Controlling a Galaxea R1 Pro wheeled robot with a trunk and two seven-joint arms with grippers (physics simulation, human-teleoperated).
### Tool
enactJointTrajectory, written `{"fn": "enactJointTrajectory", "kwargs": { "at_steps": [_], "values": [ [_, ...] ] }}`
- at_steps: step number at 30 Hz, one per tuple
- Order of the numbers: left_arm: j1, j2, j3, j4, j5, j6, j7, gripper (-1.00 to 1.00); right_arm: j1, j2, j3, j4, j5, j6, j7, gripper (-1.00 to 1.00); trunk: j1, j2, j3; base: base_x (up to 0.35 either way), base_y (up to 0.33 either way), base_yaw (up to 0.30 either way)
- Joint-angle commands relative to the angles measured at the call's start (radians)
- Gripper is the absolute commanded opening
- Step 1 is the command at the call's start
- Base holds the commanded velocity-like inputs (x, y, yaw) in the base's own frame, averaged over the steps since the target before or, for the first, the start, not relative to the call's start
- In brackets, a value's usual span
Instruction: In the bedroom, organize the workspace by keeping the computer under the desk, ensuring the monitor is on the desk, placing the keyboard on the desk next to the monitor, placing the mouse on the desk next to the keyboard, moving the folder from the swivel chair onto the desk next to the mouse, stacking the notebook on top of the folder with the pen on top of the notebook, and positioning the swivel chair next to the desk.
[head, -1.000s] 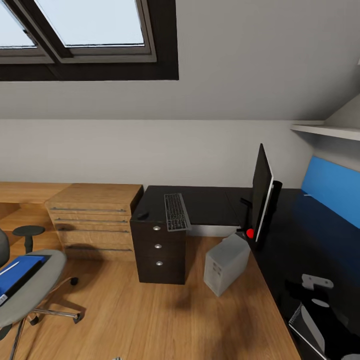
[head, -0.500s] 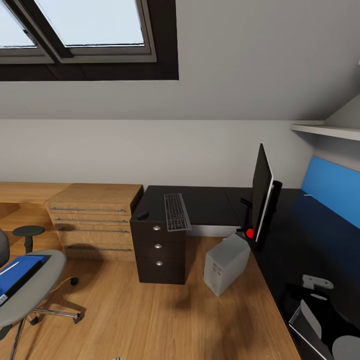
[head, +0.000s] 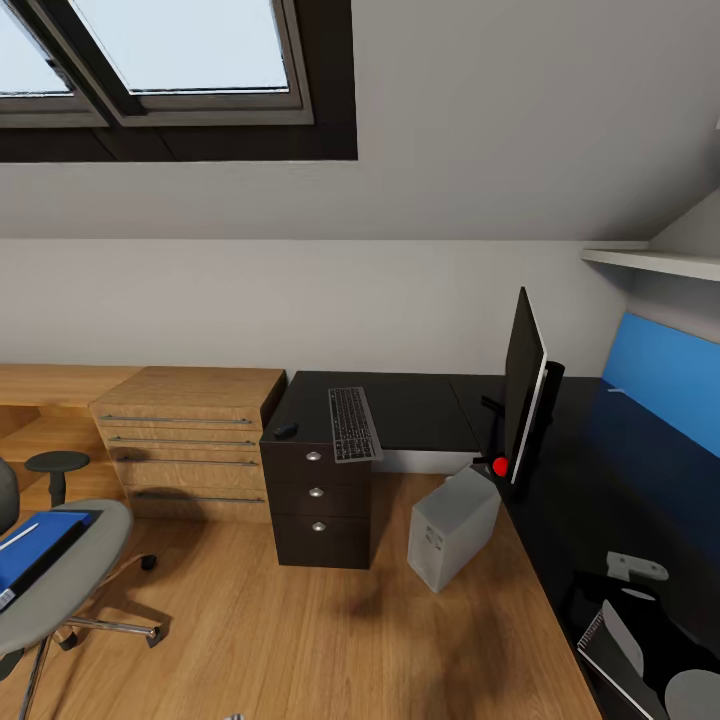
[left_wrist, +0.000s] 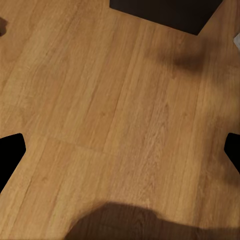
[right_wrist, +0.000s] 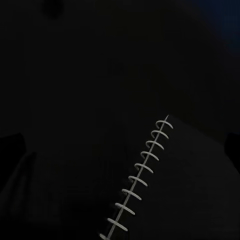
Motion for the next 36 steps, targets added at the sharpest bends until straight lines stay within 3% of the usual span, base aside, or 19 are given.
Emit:
{"fn": "enactJointTrajectory", "kwargs": {
  "at_steps": [1, 9, 24, 36],
  "values": [
    [0.000, 0.001, -0.006, -0.002, 0.009, 0.001, 0.009, 1.00, 0.000, 0.000, 0.002, -0.002, -0.011, 0.005, -0.005, 1.00, 0.000, -0.001, -0.001, 0.000, 0.000, 0.000],
    [0.000, 0.001, -0.006, -0.003, 0.009, 0.002, 0.009, 1.00, 0.000, 0.000, 0.002, -0.001, -0.012, 0.006, -0.007, 1.00, 0.000, -0.001, -0.001, -0.113, -0.077, 0.000],
    [0.000, 0.001, -0.005, -0.003, 0.009, 0.002, 0.011, 1.00, 0.000, 0.000, 0.002, -0.001, -0.012, 0.006, -0.006, 1.00, 0.000, -0.001, -0.001, -0.283, -0.020, 0.000],
    [0.000, 0.001, -0.005, -0.003, 0.009, 0.001, 0.012, 1.00, 0.000, 0.000, 0.002, -0.001, -0.011, 0.006, -0.006, 1.00, 0.000, -0.001, -0.001, -0.061, 0.000, 0.000]
  ]
}}
